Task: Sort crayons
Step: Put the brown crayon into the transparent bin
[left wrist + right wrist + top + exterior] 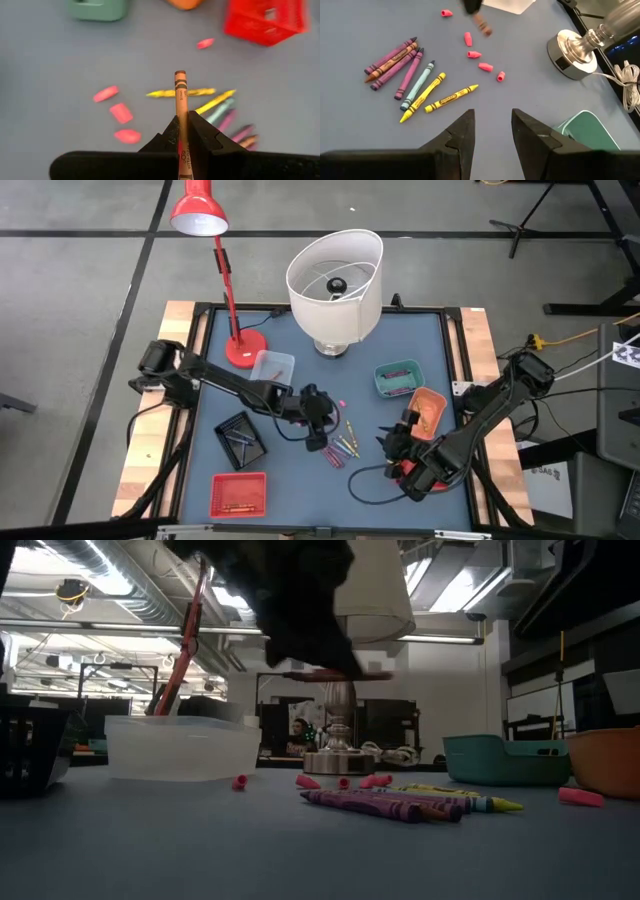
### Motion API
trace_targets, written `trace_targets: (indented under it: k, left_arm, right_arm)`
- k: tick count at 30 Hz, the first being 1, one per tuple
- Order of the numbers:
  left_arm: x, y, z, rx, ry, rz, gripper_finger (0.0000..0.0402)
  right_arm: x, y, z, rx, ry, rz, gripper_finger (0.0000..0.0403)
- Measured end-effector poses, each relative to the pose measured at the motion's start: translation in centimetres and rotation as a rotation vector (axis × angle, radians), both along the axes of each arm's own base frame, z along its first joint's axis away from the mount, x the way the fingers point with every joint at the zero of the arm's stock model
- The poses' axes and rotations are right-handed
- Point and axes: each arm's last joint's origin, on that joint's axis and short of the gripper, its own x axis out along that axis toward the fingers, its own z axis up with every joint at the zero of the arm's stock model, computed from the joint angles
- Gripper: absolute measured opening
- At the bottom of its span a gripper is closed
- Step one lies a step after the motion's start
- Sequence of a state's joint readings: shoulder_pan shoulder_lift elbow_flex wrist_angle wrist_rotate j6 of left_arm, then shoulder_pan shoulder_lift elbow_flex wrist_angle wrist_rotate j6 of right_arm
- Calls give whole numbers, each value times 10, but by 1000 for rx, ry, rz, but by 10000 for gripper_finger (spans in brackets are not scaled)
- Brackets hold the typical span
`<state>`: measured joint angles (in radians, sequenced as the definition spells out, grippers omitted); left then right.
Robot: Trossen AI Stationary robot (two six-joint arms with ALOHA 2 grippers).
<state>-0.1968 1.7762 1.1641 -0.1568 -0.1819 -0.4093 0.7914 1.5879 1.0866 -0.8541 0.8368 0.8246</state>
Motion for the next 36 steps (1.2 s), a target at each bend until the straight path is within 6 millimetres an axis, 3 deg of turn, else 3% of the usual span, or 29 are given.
trace_targets:
  k: [5,10,24,32,36]
  left_arm:
    - [-22,6,12,34,108,122,2]
    - [-34,0,5,12,209,246,2]
    - [-24,-14,-65,101,394,305,2]
    - [-22,-13,-72,122,413,283,3]
    - [-21,-12,-72,95,418,272,22]
  right_arm:
    - [0,0,0,1,0,0,127]
    - [0,0,0,0,0,0,127]
    - [1,1,0,15,-14,1,127]
    - [1,1,0,15,-14,1,127]
    - [1,1,0,16,-15,1,127]
